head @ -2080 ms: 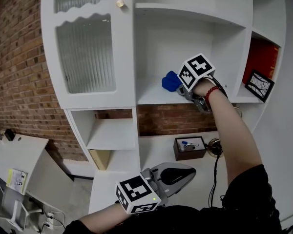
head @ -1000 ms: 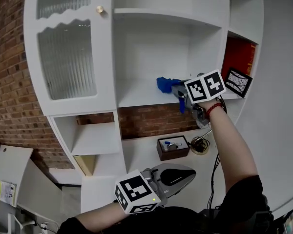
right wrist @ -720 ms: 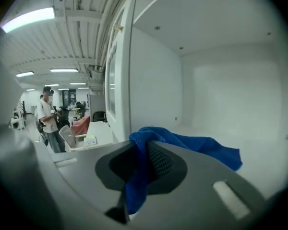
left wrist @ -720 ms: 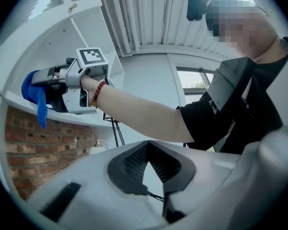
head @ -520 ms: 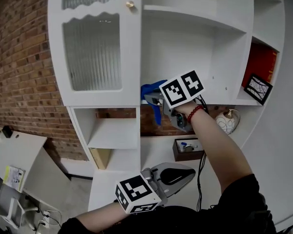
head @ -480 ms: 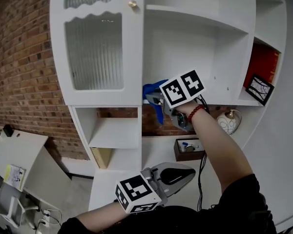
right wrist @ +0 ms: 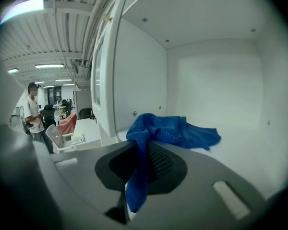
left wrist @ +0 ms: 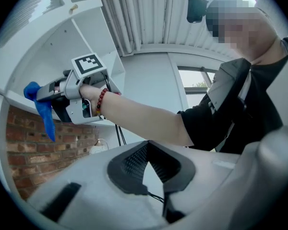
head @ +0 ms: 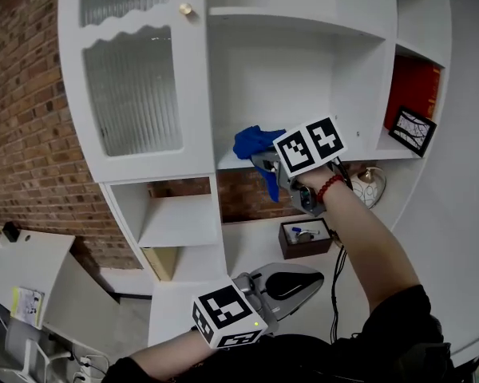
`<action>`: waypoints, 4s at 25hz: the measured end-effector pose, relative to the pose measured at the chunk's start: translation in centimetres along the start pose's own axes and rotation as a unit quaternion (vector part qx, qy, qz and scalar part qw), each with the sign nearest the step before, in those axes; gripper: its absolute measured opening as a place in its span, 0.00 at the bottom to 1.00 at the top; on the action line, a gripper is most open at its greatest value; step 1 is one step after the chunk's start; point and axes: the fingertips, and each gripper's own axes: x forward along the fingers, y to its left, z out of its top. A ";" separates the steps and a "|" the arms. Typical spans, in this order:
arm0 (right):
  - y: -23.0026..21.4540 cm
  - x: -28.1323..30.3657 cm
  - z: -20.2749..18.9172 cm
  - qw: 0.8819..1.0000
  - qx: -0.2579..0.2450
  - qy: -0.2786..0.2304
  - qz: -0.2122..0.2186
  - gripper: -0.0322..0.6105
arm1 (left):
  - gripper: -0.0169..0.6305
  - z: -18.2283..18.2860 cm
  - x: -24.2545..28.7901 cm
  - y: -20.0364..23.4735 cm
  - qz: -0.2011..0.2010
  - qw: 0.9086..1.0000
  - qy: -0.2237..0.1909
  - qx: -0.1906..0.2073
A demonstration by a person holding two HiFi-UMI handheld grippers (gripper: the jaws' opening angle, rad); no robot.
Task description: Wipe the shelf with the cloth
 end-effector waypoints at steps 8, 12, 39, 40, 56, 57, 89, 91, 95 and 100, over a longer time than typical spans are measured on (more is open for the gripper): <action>-10.2 -8.4 -3.5 0.991 0.092 -0.045 -0.087 0.11 | 0.03 -0.2 2.9 -1.4 -0.037 0.999 0.012 0.002; -14.3 -12.1 -5.1 0.982 0.106 -0.052 -0.148 0.11 | 0.03 -0.5 4.0 -1.9 -0.046 0.999 0.022 0.003; -6.4 -2.7 23.9 0.849 0.153 -0.467 0.193 0.11 | 0.03 10.0 -4.5 9.9 0.097 0.993 0.067 0.024; -6.7 -1.9 24.6 0.845 0.167 -0.470 0.195 0.11 | 0.03 10.4 -4.5 10.0 0.090 0.993 0.070 0.023; -8.4 3.8 30.5 0.819 0.261 -0.471 0.198 0.10 | 0.03 14.1 -5.7 10.2 0.039 0.998 0.044 0.002; -8.3 4.0 30.6 0.820 0.262 -0.469 0.196 0.10 | 0.03 13.9 -5.7 10.3 0.037 0.998 0.045 -0.003; -8.6 12.8 13.6 0.914 0.377 -0.143 0.058 0.09 | 0.03 13.7 -0.6 8.9 -0.040 0.998 0.052 -0.023; -8.8 13.1 13.1 0.915 0.378 -0.128 0.054 0.09 | 0.03 13.8 -0.5 8.8 -0.040 0.998 0.051 -0.023; -8.5 11.2 15.8 0.906 0.380 -0.163 0.088 0.09 | 0.03 14.0 -0.6 8.4 -0.039 0.998 0.051 -0.017; -6.6 5.5 23.1 0.880 0.354 -0.272 0.160 0.09 | 0.03 14.0 -0.8 8.2 -0.032 0.998 0.045 -0.020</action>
